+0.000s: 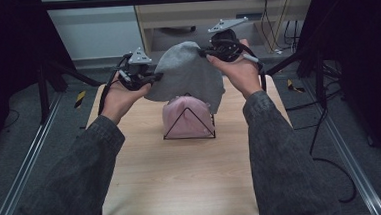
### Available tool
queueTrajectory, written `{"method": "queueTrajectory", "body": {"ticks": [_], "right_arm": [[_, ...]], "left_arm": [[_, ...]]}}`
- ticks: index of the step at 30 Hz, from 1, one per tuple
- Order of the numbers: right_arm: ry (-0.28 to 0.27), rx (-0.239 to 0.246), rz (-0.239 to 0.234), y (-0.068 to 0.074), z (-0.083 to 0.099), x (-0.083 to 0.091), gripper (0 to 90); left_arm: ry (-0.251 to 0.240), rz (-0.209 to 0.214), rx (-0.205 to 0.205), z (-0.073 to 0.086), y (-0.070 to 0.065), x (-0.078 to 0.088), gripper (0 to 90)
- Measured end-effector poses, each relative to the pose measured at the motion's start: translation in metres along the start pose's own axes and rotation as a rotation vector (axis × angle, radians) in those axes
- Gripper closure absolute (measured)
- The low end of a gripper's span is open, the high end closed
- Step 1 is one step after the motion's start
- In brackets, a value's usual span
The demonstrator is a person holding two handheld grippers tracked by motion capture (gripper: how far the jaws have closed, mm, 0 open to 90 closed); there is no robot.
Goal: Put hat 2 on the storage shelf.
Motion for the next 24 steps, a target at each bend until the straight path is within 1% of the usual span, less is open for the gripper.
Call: {"method": "queueTrajectory", "body": {"ticks": [6,9,12,18,24], "right_arm": [[0.014,0.008,-0.014,0.004,0.004,-0.003,85.0],[0.023,0.005,-0.021,0.006,0.009,-0.006,85.1],[0.026,0.001,-0.021,0.006,0.010,-0.008,85.0],[0.038,0.000,-0.029,0.008,0.018,-0.013,85.0],[0.057,0.003,-0.037,0.010,0.025,-0.017,85.0]], "left_arm": [[0.010,-0.001,0.014,0.008,0.002,-0.004,86.9],[0.019,0.002,0.009,0.011,0.001,-0.005,86.9],[0.022,0.002,0.009,0.012,0.001,-0.006,86.9],[0.033,0.004,0.022,0.019,0.003,-0.011,87.0],[0.042,0.007,0.031,0.027,0.002,-0.015,87.0]]}}
Point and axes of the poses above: each handheld gripper's, and its own axes: x roughly backward along the jaws, z roughly out of its underside, y roughly to its left, the point moved 6 cm from there along -x, roughly forward along the jaws, and after that the axes turned 8 degrees about z, right-handed, at the moved point
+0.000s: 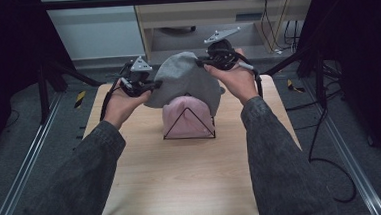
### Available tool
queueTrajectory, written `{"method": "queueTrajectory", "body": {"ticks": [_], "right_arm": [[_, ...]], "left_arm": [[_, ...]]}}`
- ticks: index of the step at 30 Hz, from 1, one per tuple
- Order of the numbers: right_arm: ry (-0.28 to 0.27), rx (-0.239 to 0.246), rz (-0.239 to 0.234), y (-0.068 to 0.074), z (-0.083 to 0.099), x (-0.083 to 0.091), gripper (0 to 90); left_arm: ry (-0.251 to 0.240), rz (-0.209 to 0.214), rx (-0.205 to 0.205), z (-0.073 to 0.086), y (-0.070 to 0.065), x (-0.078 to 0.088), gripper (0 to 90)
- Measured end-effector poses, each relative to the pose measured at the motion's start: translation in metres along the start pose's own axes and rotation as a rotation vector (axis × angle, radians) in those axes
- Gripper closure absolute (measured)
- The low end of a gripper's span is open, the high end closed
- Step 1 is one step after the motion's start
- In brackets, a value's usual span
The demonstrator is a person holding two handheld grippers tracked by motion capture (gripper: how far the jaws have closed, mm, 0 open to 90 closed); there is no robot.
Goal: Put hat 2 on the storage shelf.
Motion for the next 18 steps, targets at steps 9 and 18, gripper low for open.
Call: {"method": "queueTrajectory", "body": {"ticks": [9,18], "right_arm": [[0.028,-0.007,-0.010,0.005,0.014,-0.008,85.0],[0.050,-0.006,-0.014,0.007,0.022,-0.013,85.0]], "left_arm": [[0.011,0.002,0.014,0.010,-0.001,-0.007,86.9],[0.025,0.001,0.021,0.020,-0.001,-0.014,86.9]]}}
Point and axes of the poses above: each handheld gripper's, and its own axes: x roughly backward along the jaws, z roughly out of its underside, y roughly to its left, the point moved 6 cm from there along -x, roughly forward along the jaws, and after that the axes turned 8 degrees about z, right-handed, at the moved point
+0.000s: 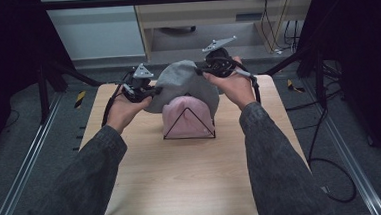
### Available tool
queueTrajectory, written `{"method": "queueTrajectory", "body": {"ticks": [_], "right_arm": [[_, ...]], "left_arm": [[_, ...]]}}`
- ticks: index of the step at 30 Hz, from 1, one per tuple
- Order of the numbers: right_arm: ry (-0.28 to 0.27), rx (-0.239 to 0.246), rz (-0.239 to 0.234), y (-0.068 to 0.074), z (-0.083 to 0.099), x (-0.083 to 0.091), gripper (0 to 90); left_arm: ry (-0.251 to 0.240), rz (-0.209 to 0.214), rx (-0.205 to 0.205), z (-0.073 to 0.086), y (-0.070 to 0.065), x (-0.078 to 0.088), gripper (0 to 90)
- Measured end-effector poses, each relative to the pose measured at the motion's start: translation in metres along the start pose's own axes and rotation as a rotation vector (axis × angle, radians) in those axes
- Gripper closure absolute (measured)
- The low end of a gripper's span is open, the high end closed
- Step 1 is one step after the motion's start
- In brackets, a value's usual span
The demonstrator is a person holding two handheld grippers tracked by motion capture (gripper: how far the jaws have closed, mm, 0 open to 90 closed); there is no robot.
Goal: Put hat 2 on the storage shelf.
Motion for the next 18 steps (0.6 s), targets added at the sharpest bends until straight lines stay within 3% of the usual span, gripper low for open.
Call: {"method": "queueTrajectory", "body": {"ticks": [18], "right_arm": [[0.059,0.008,-0.005,0.007,0.020,-0.012,85.0]], "left_arm": [[0.039,-0.001,-0.001,0.020,-0.002,-0.016,86.9]]}}
Point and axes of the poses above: each handheld gripper's, and its own axes: x roughly backward along the jaws, z roughly out of its underside, y roughly to its left, the point moved 6 cm from there along -x, roughly forward along the jaws, and after that the axes turned 8 degrees about z, right-handed, at the moved point
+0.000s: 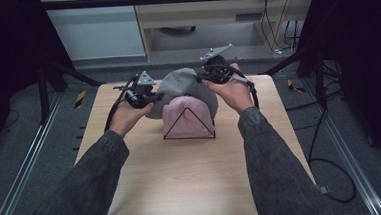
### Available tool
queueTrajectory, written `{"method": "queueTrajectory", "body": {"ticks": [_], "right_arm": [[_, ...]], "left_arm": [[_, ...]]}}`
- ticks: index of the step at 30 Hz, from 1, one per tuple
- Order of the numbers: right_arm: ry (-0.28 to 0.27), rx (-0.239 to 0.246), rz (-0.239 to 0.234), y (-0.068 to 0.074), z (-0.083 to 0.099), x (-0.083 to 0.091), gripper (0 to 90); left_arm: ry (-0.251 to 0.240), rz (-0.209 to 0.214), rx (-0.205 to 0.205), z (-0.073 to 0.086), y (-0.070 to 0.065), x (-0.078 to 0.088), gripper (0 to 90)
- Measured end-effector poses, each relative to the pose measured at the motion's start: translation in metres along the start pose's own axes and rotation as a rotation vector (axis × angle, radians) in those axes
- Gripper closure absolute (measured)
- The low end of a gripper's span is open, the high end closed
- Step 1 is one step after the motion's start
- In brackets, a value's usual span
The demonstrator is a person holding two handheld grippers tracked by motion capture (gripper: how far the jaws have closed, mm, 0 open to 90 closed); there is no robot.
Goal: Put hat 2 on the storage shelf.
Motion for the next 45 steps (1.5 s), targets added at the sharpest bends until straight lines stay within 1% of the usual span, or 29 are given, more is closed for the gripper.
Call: {"method": "queueTrajectory", "body": {"ticks": [1,7,9,14,16,19,20,21,24,27,29,32,37,41,45], "right_arm": [[0.000,0.000,-0.001,0.000,0.000,0.000,84.9],[0.002,0.011,-0.011,0.006,0.000,-0.003,84.7],[0.009,0.014,-0.013,0.008,0.001,-0.005,84.6],[0.019,0.021,-0.020,0.013,0.004,-0.009,84.1],[0.021,0.020,-0.023,0.015,0.005,-0.010,83.7],[0.027,0.015,-0.025,0.016,0.006,-0.012,82.4],[0.026,0.016,-0.030,0.017,0.007,-0.013,79.6],[0.026,0.016,-0.030,0.017,0.007,-0.013,79.6],[0.021,0.020,-0.031,0.020,0.006,-0.012,75.2],[0.022,0.018,-0.026,0.020,0.006,-0.012,71.7],[0.022,0.019,-0.025,0.020,0.006,-0.011,71.0],[0.024,0.013,-0.017,0.018,0.007,-0.011,68.7],[0.026,0.005,-0.007,0.016,0.009,-0.011,67.8],[0.019,-0.004,-0.005,0.014,0.009,-0.009,67.3],[0.018,-0.011,0.002,0.012,0.010,-0.008,67.1]], "left_arm": [[-0.007,-0.001,0.009,0.001,0.000,-0.001,86.9],[0.003,-0.009,0.016,0.009,0.001,-0.002,86.8],[0.005,-0.011,0.028,0.012,0.001,-0.004,86.8],[0.023,-0.009,0.038,0.021,0.001,-0.008,86.7],[0.028,-0.001,0.044,0.024,0.001,-0.010,86.7],[0.032,0.002,0.048,0.028,0.000,-0.012,86.7],[0.033,0.003,0.051,0.029,-0.001,-0.013,86.7],[0.033,0.003,0.051,0.029,-0.001,-0.013,86.7],[0.035,0.007,0.059,0.032,0.000,-0.015,86.7],[0.038,0.006,0.065,0.035,0.001,-0.016,86.6],[0.038,0.008,0.069,0.036,0.001,-0.017,86.5],[0.030,0.008,0.065,0.037,0.001,-0.018,86.3],[0.048,0.011,0.068,0.040,0.001,-0.021,85.8],[0.039,0.013,0.076,0.042,0.001,-0.022,85.6],[0.042,0.016,0.077,0.044,0.001,-0.024,85.6]]}}
Point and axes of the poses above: each handheld gripper's, and its own axes: x roughly backward along the jaws, z roughly out of its underside, y roughly to its left, the point moved 6 cm from there along -x, roughly forward along the jaws, and after that the axes turned 8 degrees about z, right-handed, at the moved point
